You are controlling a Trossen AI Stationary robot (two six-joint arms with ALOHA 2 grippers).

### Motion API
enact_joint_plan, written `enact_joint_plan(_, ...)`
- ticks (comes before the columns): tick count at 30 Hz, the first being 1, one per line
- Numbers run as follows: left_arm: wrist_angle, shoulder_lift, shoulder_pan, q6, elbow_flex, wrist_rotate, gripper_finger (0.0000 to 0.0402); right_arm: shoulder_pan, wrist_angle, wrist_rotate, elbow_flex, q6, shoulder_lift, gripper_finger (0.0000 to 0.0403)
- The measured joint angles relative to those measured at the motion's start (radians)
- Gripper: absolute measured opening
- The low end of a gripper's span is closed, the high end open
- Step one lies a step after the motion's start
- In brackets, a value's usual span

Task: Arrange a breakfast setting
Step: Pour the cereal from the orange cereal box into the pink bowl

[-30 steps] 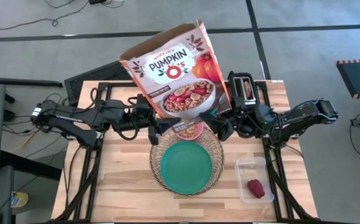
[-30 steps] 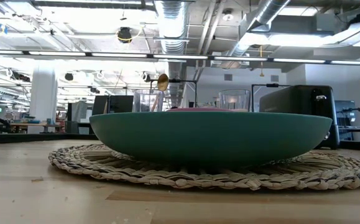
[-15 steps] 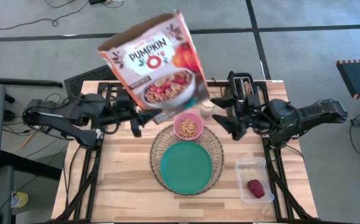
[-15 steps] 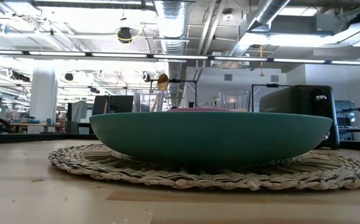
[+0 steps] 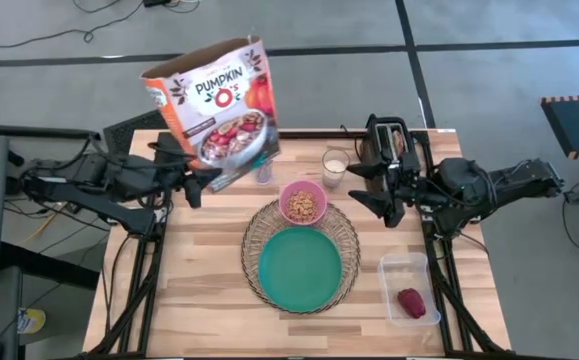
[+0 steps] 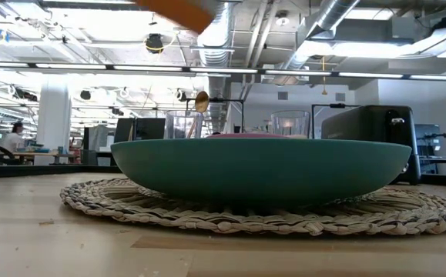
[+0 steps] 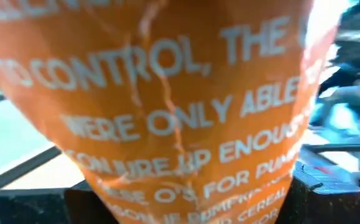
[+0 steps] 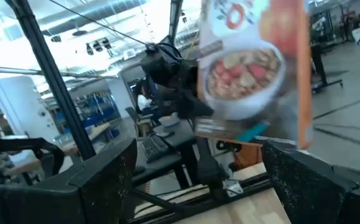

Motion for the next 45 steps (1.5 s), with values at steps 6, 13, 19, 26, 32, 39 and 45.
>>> enact_joint_plan(6, -0.289, 0.015, 0.000, -0.232, 0.000, -0.075, 0.0216, 0.003, -0.031, 0.000, 0.000, 0.015, 0.016, 0.0372)
enact_joint_plan(13, -0.593, 0.045, 0.000, -0.508, -0.017, -0.115, 0.0216, 0.002, -0.036, 0.001, 0.000, 0.017, 0.031, 0.0372)
enact_joint_plan(19, -0.635, 0.054, 0.001, -0.608, -0.139, -0.088, 0.0216, 0.002, -0.055, 0.001, 0.000, 0.017, 0.045, 0.0372)
enact_joint_plan(26, -0.500, 0.051, 0.005, -0.661, -0.346, -0.045, 0.0216, -0.002, -0.085, 0.001, 0.000, 0.014, 0.060, 0.0372)
enact_joint_plan(32, -0.414, 0.044, 0.005, -0.639, -0.476, -0.091, 0.0216, -0.013, -0.084, 0.000, 0.000, 0.016, 0.059, 0.0372)
enact_joint_plan(39, -0.338, -0.048, 0.005, -0.691, -0.621, -0.144, 0.0216, -0.012, -0.113, 0.000, 0.000, 0.048, 0.059, 0.0372)
enact_joint_plan(45, -0.263, -0.100, 0.006, -0.702, -0.740, -0.196, 0.0216, -0.014, -0.115, 0.001, 0.000, 0.053, 0.061, 0.0372)
